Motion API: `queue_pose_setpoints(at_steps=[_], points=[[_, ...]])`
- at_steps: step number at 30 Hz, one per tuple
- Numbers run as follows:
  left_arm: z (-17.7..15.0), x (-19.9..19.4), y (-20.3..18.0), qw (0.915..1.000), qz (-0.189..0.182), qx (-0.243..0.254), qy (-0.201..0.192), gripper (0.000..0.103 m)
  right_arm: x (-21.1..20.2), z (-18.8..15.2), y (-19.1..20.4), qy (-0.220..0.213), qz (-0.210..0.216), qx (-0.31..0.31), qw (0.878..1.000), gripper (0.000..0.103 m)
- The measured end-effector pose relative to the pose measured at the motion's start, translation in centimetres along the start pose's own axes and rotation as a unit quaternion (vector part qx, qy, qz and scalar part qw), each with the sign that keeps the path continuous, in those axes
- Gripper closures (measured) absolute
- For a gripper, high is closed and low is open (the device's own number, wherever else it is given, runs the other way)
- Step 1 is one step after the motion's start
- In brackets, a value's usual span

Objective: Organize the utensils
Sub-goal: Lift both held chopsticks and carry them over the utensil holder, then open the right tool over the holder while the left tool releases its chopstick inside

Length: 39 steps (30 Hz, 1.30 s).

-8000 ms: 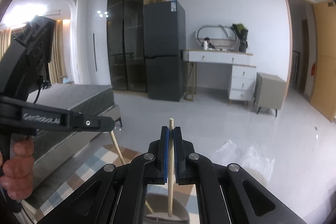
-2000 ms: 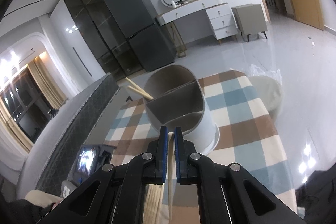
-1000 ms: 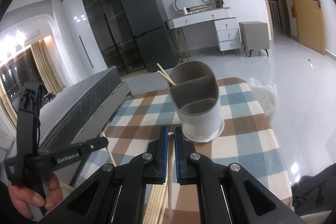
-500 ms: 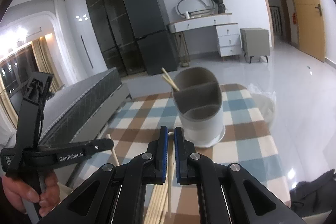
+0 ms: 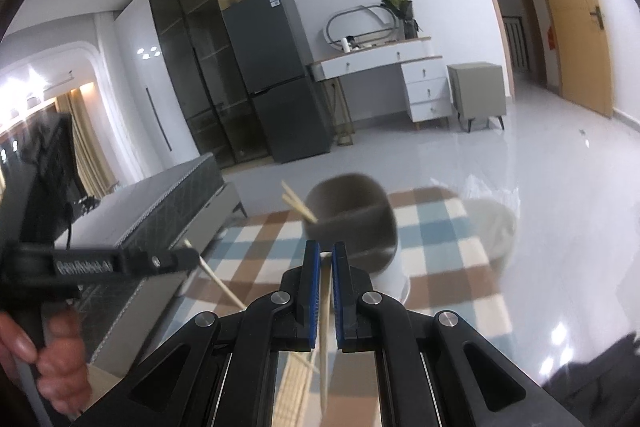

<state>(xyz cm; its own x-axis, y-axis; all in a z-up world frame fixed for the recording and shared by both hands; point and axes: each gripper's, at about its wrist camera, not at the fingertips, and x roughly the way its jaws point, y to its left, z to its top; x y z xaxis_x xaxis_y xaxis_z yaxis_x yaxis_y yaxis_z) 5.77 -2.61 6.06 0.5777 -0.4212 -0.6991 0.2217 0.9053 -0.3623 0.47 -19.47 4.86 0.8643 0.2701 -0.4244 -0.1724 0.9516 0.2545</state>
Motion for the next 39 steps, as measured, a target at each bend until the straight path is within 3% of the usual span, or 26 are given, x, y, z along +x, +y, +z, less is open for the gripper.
queue_pose_setpoints(at_steps=[11,20,26,32,39], points=[[7.7,-0.3,-0.3,0.9964,-0.039,-0.038,-0.065,0.102,1.1,9.5,0.1,-0.049,0.009,-0.083,0.995,0.098],[11.7,1.9,1.6,0.9929,-0.062,-0.070,-0.074,0.102,5.6,15.6,3.6,-0.078,0.028,-0.181,0.980,0.098],[12.0,2.9,3.1,0.9906,-0.081,-0.079,-0.077,0.102,9.9,15.0,4.9,-0.059,0.044,-0.205,0.976,0.098],[10.2,4.3,4.3,0.9962,-0.043,-0.060,-0.048,0.102,12.0,12.8,3.7,-0.038,0.039,-0.192,0.980,0.098],[8.2,5.6,6.1,0.9960,-0.014,-0.088,-0.008,0.102,13.0,11.5,4.0,-0.039,0.043,-0.204,0.977,0.098]])
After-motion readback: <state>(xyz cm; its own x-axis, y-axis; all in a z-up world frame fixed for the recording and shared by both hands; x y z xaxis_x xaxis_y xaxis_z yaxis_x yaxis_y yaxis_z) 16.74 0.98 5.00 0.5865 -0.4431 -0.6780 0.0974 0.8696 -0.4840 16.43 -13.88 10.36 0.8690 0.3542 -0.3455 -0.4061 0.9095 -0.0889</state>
